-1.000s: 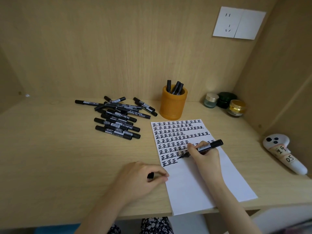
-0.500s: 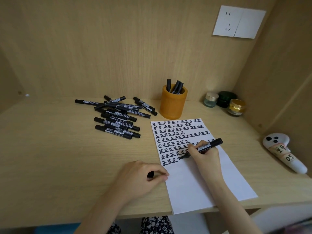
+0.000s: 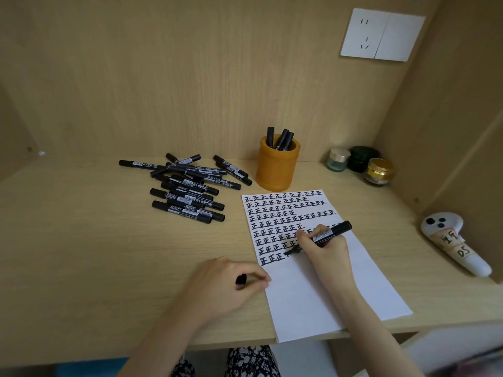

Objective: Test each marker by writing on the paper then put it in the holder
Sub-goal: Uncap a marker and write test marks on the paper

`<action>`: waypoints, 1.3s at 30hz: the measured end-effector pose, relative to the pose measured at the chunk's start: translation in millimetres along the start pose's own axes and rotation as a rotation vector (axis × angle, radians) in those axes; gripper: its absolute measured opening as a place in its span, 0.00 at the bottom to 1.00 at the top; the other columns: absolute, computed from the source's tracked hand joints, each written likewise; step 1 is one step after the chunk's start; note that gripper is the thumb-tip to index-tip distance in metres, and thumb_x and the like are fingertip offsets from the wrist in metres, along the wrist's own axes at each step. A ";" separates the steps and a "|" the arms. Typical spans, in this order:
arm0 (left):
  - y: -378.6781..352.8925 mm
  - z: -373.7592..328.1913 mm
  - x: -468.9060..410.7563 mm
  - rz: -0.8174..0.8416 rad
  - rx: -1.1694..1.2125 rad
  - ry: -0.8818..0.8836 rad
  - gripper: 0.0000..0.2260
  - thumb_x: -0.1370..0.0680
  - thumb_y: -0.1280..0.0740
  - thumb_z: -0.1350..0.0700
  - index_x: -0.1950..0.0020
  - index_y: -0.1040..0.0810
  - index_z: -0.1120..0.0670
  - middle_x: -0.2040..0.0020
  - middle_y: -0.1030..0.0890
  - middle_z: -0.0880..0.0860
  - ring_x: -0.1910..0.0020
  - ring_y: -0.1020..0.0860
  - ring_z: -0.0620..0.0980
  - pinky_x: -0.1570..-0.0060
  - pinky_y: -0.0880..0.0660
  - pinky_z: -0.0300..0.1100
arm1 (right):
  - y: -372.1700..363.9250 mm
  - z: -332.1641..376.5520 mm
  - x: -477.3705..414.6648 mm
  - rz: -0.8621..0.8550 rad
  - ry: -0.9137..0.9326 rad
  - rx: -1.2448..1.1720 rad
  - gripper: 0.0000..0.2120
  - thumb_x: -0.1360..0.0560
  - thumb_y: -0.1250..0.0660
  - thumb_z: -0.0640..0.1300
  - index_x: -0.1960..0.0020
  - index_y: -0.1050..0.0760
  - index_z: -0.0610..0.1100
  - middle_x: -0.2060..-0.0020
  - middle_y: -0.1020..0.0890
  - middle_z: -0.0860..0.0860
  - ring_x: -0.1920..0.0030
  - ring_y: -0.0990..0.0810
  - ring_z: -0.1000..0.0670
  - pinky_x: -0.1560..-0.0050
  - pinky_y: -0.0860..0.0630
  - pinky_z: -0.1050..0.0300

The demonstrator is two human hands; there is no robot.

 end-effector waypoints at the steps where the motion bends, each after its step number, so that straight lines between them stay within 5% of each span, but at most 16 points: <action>1: -0.1 0.3 -0.1 0.000 0.001 -0.001 0.14 0.25 0.41 0.37 0.44 0.22 0.37 0.56 0.16 0.40 0.68 0.22 0.45 0.68 0.34 0.24 | -0.1 0.5 0.2 -0.002 0.003 0.009 0.13 0.27 0.30 0.40 0.67 0.29 0.39 0.74 0.29 0.48 0.73 0.34 0.53 0.72 0.38 0.62; 12: -1.1 1.1 -0.3 0.002 0.006 0.002 0.13 0.25 0.41 0.37 0.45 0.22 0.37 0.55 0.16 0.43 0.67 0.22 0.47 0.68 0.35 0.24 | 2.2 2.2 1.7 -0.003 0.004 -0.015 0.14 0.27 0.31 0.37 0.67 0.32 0.41 0.73 0.31 0.47 0.72 0.36 0.54 0.72 0.38 0.63; 19: -2.2 2.6 -0.6 0.011 0.002 0.000 0.13 0.25 0.41 0.37 0.44 0.23 0.37 0.56 0.16 0.42 0.74 0.27 0.43 0.69 0.34 0.25 | 0.1 2.0 1.9 0.009 0.013 0.051 0.16 0.27 0.31 0.38 0.65 0.33 0.31 0.73 0.30 0.46 0.71 0.35 0.52 0.72 0.38 0.61; 31: -0.8 0.0 -0.7 0.023 -0.026 0.004 0.13 0.24 0.41 0.38 0.44 0.23 0.37 0.55 0.16 0.41 0.73 0.26 0.45 0.70 0.36 0.24 | 6.8 -1.0 0.4 -0.077 0.005 0.061 0.14 0.27 0.33 0.37 0.63 0.34 0.29 0.74 0.34 0.47 0.73 0.39 0.54 0.75 0.42 0.63; 39: 1.7 -4.1 0.3 0.006 -0.022 -0.003 0.12 0.23 0.40 0.40 0.44 0.23 0.38 0.57 0.18 0.34 0.68 0.21 0.44 0.69 0.34 0.25 | 14.5 -4.3 -0.7 -0.106 -0.074 -0.204 0.15 0.26 0.29 0.41 0.68 0.31 0.44 0.76 0.32 0.53 0.74 0.35 0.56 0.68 0.36 0.62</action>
Point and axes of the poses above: each hand's wrist, its own x-axis away from the middle knuckle, its own y-axis out of the back of the hand, z = x × y, the point moved 6 cm from there along -x, towards the middle knuckle
